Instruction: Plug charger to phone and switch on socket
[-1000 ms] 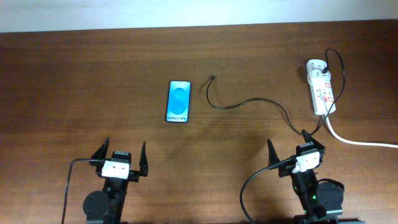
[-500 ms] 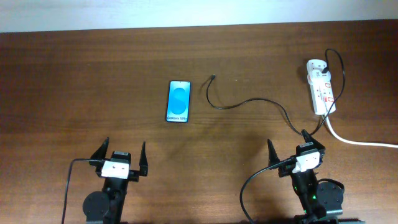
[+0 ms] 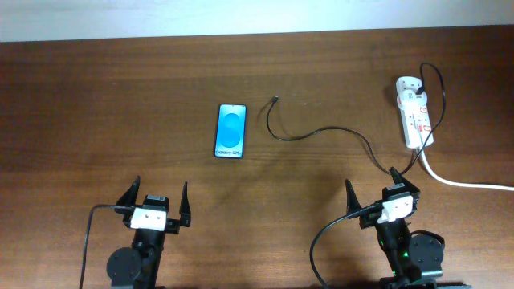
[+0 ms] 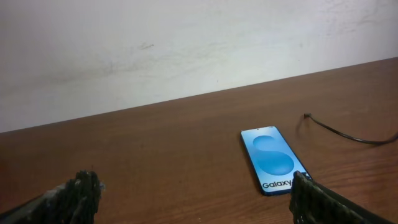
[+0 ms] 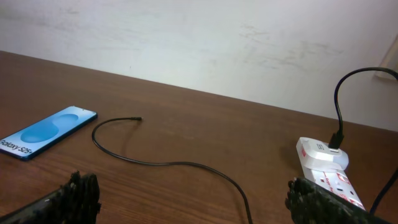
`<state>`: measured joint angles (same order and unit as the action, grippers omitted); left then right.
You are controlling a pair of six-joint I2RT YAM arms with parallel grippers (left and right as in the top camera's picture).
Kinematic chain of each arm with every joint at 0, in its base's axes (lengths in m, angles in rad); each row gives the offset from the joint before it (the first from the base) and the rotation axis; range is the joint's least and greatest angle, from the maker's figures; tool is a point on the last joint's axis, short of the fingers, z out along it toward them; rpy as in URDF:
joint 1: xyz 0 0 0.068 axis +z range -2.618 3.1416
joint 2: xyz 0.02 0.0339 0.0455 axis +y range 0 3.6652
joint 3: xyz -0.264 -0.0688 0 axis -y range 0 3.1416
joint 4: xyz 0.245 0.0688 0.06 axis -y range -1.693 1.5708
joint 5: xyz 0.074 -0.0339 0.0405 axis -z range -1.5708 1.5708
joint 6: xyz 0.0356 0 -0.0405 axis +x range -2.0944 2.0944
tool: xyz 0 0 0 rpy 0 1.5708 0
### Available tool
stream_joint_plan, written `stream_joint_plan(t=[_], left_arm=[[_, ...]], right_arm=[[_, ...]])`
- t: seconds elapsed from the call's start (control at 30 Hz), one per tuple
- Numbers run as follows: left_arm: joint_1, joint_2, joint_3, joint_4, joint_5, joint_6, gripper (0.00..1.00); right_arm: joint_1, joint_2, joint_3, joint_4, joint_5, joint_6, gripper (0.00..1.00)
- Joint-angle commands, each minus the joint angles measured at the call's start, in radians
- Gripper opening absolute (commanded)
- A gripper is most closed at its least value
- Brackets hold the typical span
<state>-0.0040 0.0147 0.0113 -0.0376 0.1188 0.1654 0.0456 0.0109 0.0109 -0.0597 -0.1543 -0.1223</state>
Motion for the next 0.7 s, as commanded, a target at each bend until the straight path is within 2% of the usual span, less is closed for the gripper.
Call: stream_joint_plan(t=[0.0,0.37,0.43,0.57,0.67], left_arm=[[0.005,-0.008,-0.002,0.002,-0.011,0.016,0.99],[0.005,-0.008,0.0,-0.002,-0.01,0.015,0.99],[0.005,0.016,0.019,-0.002,-0.01,-0.018,0.99],[0.005,0.2,0.14,-0.007,-0.002,-0.018,0.99],[0.005,0.425,0.323,-0.063,0.028,-0.016,0.99]], right_arm=[[0.006,-0.007,-0.005,-0.005,0.002,0.01,0.98],[0.006,-0.007,-0.005,-0.005,0.002,0.01,0.99],[0.006,-0.007,-0.005,-0.005,0.002,0.01,0.99],[0.006,-0.007,-0.005,-0.005,0.002,0.01,0.98],[0.006,-0.007,-0.005,-0.005,0.002,0.01,0.98]])
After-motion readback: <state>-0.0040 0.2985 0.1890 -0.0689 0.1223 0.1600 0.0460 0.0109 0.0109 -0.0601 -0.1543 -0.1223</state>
